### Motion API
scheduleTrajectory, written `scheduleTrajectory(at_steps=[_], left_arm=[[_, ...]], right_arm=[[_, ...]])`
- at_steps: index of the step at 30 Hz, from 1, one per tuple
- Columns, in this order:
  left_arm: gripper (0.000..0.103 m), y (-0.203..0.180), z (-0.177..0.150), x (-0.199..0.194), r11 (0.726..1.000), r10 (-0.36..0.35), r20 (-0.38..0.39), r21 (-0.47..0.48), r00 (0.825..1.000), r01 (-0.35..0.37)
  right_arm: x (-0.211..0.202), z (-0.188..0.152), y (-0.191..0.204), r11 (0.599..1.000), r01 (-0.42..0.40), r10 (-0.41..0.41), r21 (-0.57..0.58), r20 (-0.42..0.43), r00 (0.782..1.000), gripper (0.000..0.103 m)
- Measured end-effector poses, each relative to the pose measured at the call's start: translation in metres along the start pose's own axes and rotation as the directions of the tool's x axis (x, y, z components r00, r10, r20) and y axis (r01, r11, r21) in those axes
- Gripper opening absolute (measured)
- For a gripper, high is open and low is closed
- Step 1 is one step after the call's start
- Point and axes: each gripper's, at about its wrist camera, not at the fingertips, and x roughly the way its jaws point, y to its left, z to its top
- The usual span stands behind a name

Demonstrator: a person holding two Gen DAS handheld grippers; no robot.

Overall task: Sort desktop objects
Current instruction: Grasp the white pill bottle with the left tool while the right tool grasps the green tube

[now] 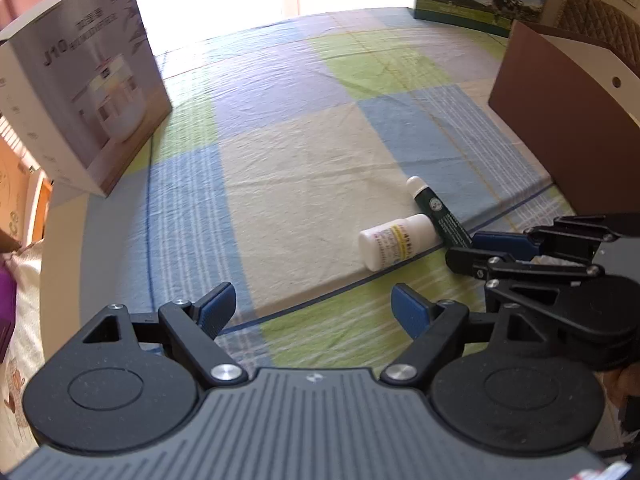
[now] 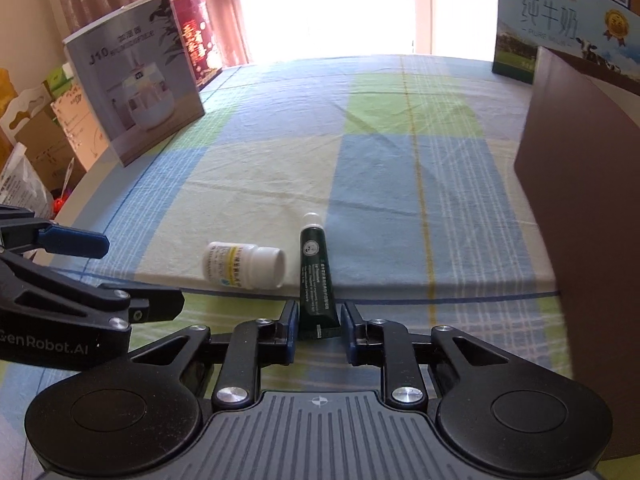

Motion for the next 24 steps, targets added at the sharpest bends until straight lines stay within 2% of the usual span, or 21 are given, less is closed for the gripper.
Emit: scheduleTrajectory(at_steps=[7,11,13,15,16,17,21,24], left_arm=[[0.079,-0.020,0.010,0.009,0.991,-0.045,0.033,0.126,0.998,0.041],[0.066,-0.031,0.017,0.019,0.975,-0.068,0.036,0.214,0.997,0.058],[0.063,-0.036,0.019,0.022,0.966,-0.081,0.039,0.250,0.996,0.068],[0.054,-0.040,0.020,0.026,0.957,-0.095,0.030,0.279,0.995,0.083],[0.041,-0.041,0.021,0.029,0.953,-0.099,0.017,0.288,0.995,0.090],[0.034,-0.043,0.022,0.031,0.953,-0.097,0.006,0.291,0.995,0.091],[0.033,-0.043,0.023,0.033,0.962,-0.109,-0.018,0.250,0.994,0.110],[0.033,-0.040,0.028,0.035,0.975,-0.128,-0.049,0.177,0.991,0.135]], right_arm=[[-0.008,0.000,-0.028,0.998,0.045,-0.044,0.048,-0.014,0.999,0.020],[-0.015,-0.002,-0.038,0.995,0.064,-0.063,0.081,-0.020,0.998,0.020],[-0.018,-0.003,-0.041,0.994,0.068,-0.067,0.088,-0.022,0.998,0.020],[-0.019,-0.004,-0.044,0.992,0.080,-0.078,0.093,-0.024,0.997,0.020],[-0.020,-0.004,-0.045,0.992,0.079,-0.077,0.095,-0.024,0.997,0.020],[-0.020,-0.003,-0.046,0.992,0.079,-0.077,0.097,-0.024,0.997,0.020],[-0.020,-0.003,-0.047,0.993,0.077,-0.075,0.093,-0.021,0.997,0.025],[-0.017,-0.001,-0.046,0.994,0.090,-0.090,0.066,-0.009,0.996,0.039]])
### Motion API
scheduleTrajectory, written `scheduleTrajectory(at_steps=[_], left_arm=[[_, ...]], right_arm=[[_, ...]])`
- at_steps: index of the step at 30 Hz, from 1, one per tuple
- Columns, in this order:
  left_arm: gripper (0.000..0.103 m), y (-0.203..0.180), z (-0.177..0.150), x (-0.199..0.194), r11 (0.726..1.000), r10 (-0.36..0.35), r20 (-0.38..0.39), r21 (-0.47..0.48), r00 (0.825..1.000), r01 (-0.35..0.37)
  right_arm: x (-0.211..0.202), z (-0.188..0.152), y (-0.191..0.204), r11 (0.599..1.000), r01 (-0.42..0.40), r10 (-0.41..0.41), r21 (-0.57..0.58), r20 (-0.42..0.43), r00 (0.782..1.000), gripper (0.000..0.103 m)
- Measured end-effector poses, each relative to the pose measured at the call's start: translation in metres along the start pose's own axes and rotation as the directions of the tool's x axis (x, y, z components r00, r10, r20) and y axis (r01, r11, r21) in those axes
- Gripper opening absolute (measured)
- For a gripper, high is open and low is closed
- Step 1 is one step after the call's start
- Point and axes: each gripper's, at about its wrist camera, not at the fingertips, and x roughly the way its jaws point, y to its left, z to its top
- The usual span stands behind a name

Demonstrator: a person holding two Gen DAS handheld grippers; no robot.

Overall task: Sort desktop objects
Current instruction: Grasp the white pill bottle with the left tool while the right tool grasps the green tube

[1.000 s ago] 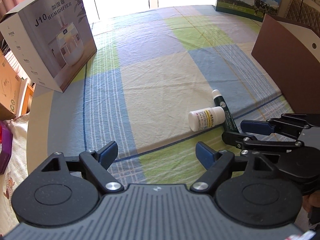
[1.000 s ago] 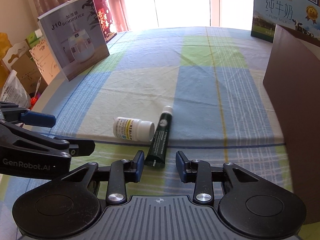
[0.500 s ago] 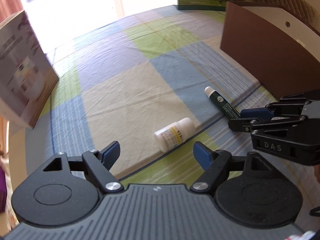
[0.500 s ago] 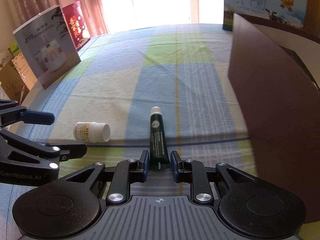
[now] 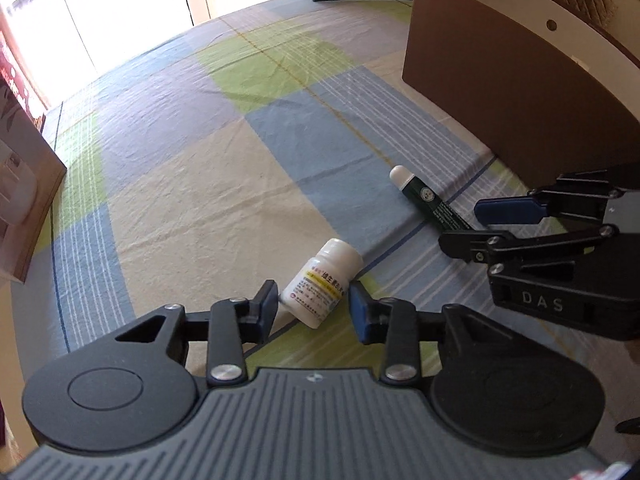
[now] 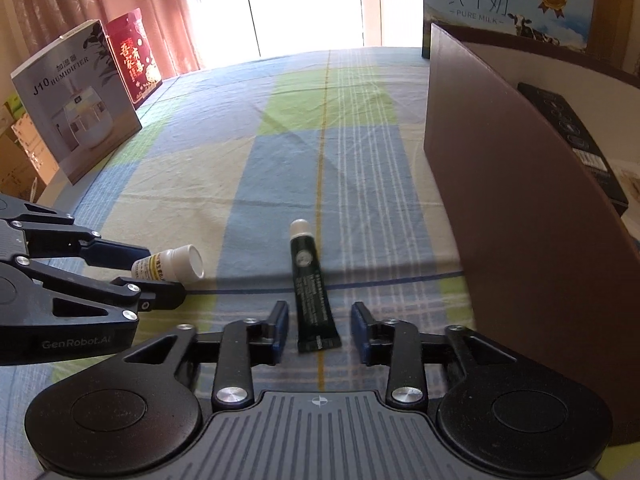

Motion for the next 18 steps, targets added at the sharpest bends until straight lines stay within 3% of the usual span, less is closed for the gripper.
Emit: scheduleTrajectory(at_steps=[8,15,18], left_arm=[[0.033,0.001,0.002,0.005,0.983,-0.051,-0.107,-0.178,0.993,0.031],[0.034,-0.015,0.000,0.008,0.997,0.009,-0.080,-0.076,0.997,-0.015],[0.032,-0.015,-0.001,0.008,0.997,0.011,-0.073,-0.078,0.997,-0.017]], right_arm=[[0.010,-0.001,0.006,0.994,0.020,-0.018,-0.109,0.022,1.000,0.040],[0.011,0.000,0.005,0.990,0.012,-0.008,-0.140,0.027,1.000,0.036],[0.013,0.001,0.007,0.988,0.011,-0.006,-0.156,0.030,1.000,0.036]])
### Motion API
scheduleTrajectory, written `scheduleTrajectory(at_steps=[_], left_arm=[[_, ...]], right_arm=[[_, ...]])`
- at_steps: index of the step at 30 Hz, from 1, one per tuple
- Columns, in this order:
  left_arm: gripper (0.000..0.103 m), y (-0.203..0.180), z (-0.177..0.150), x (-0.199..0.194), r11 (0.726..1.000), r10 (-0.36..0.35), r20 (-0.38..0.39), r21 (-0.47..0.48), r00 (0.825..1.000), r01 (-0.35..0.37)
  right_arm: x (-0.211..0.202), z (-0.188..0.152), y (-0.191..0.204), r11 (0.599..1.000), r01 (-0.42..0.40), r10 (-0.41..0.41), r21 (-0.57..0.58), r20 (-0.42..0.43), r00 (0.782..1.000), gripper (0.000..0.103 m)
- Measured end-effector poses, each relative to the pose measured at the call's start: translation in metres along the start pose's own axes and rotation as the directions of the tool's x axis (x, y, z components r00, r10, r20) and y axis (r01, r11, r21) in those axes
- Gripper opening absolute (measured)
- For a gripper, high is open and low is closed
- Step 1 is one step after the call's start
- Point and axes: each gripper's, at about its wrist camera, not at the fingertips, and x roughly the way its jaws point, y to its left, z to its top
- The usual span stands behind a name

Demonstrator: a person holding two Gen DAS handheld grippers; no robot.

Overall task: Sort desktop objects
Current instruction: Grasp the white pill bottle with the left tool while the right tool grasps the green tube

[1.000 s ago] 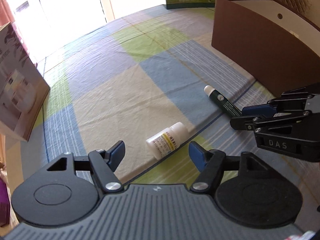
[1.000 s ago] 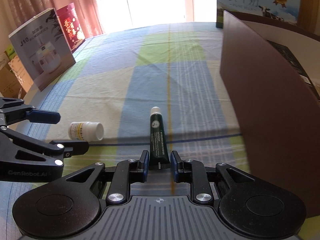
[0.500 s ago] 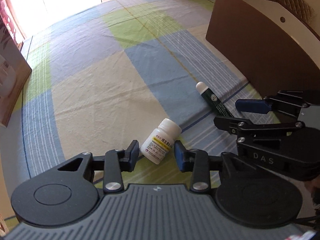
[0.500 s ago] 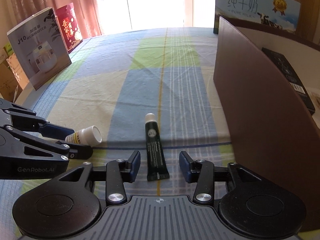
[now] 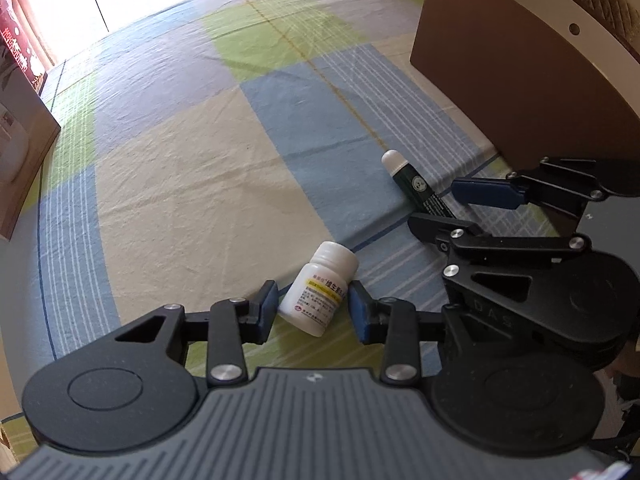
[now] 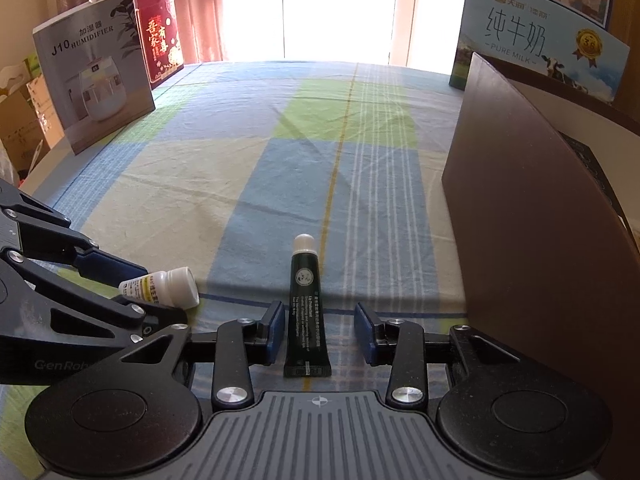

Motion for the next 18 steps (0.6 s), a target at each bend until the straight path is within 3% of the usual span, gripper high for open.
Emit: scheduleTrajectory(at_steps=[3,5,18], left_arm=[[0.032,0.001,0.000,0.000,1.000,0.003,-0.002,-0.020,1.000,-0.003],[0.032,0.002,-0.002,-0.001,1.000,0.006,-0.002,-0.028,1.000,-0.006],[0.031,0.002,-0.019,-0.013,0.995,0.002,-0.026,-0.103,1.000,-0.005]], right_arm=[[0.001,0.000,0.003,1.000,-0.016,0.016,-0.026,0.004,1.000,0.029],[0.001,0.000,0.005,0.999,-0.028,0.028,-0.041,0.002,1.000,0.016],[-0.021,-0.014,0.010,0.997,-0.072,0.069,-0.034,-0.072,0.995,0.016]])
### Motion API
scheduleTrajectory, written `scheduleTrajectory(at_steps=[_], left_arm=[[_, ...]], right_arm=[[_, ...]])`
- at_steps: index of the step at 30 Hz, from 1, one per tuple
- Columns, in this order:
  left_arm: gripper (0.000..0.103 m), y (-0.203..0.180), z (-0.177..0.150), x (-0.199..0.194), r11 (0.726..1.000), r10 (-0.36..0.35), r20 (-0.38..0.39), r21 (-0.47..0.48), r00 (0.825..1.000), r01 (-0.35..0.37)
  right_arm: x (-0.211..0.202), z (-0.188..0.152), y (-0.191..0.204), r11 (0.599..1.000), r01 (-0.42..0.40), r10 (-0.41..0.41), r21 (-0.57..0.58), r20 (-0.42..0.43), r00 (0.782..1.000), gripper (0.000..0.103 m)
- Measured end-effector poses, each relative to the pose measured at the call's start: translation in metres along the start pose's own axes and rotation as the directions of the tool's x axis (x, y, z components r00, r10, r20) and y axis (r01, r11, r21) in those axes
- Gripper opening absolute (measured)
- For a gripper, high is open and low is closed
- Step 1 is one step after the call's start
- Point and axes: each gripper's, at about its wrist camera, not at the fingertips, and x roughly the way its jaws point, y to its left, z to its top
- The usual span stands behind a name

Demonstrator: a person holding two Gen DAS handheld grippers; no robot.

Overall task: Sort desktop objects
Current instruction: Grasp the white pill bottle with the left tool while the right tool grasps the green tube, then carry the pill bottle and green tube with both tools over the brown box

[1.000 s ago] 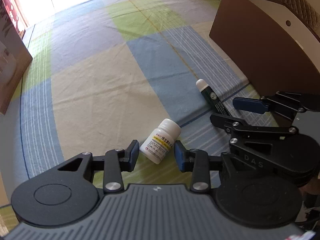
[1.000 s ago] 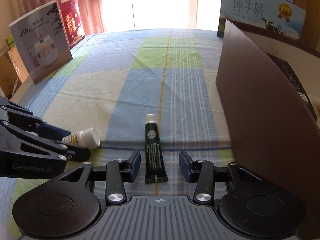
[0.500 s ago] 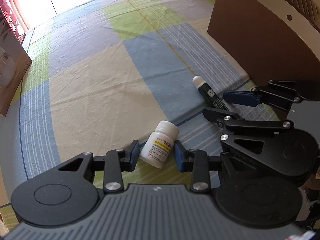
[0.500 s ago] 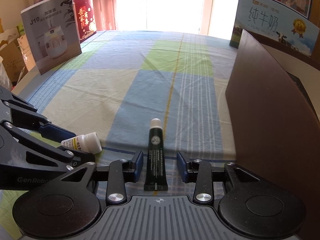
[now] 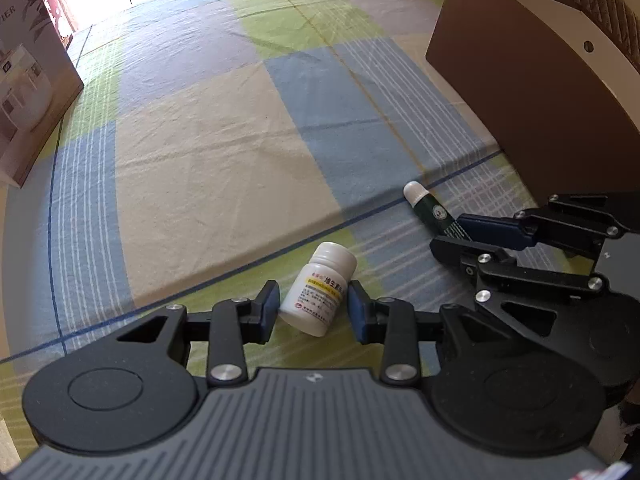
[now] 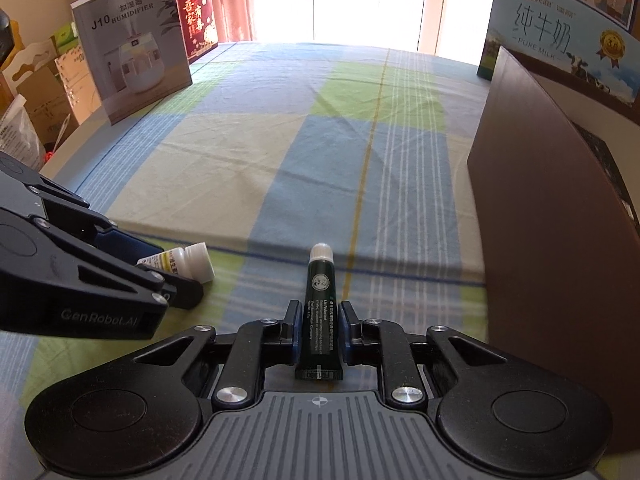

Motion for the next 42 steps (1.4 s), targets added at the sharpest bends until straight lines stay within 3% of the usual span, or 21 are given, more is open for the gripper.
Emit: scheduleTrajectory(at_steps=[2,11,18,25,30,33,35,42], left_arm=[[0.022,0.000,-0.007,-0.005,1.000,-0.012,0.000,-0.014,1.000,0.012],[0.022,-0.008,-0.032,-0.025,0.998,-0.025,0.000,-0.061,1.000,0.025],[0.022,-0.021,-0.042,-0.051,0.995,-0.052,0.050,-0.082,0.997,0.056],[0.022,-0.040,-0.059,-0.044,0.996,-0.038,0.012,-0.074,0.999,0.039],[0.029,-0.048,-0.061,-0.037,0.998,-0.009,-0.003,-0.070,1.000,0.009],[0.029,-0.053,-0.060,-0.033,0.998,0.015,-0.011,-0.062,1.000,-0.015],[0.022,-0.057,-0.061,-0.032,0.998,0.036,-0.014,-0.051,0.999,-0.037],[0.022,-0.075,-0.064,-0.045,0.998,0.038,0.009,-0.058,0.999,-0.037]], right_arm=[[-0.007,-0.006,0.000,1.000,-0.021,0.021,0.017,-0.016,1.000,0.016],[-0.046,-0.036,-0.002,0.993,-0.081,0.083,0.082,-0.021,0.996,0.015],[-0.079,-0.049,-0.012,0.988,-0.103,0.102,0.115,0.015,0.995,0.015],[-0.095,-0.065,-0.022,0.988,-0.104,0.103,0.114,0.009,0.995,0.015],[-0.101,-0.075,-0.032,0.988,-0.103,0.104,0.118,-0.004,0.995,0.015],[-0.105,-0.078,-0.038,0.988,-0.105,0.106,0.116,-0.004,0.994,0.015],[-0.109,-0.079,-0.041,0.988,-0.109,0.110,0.113,-0.001,0.994,0.015],[-0.122,-0.082,-0.050,0.987,-0.133,0.133,0.094,0.011,0.991,0.015]])
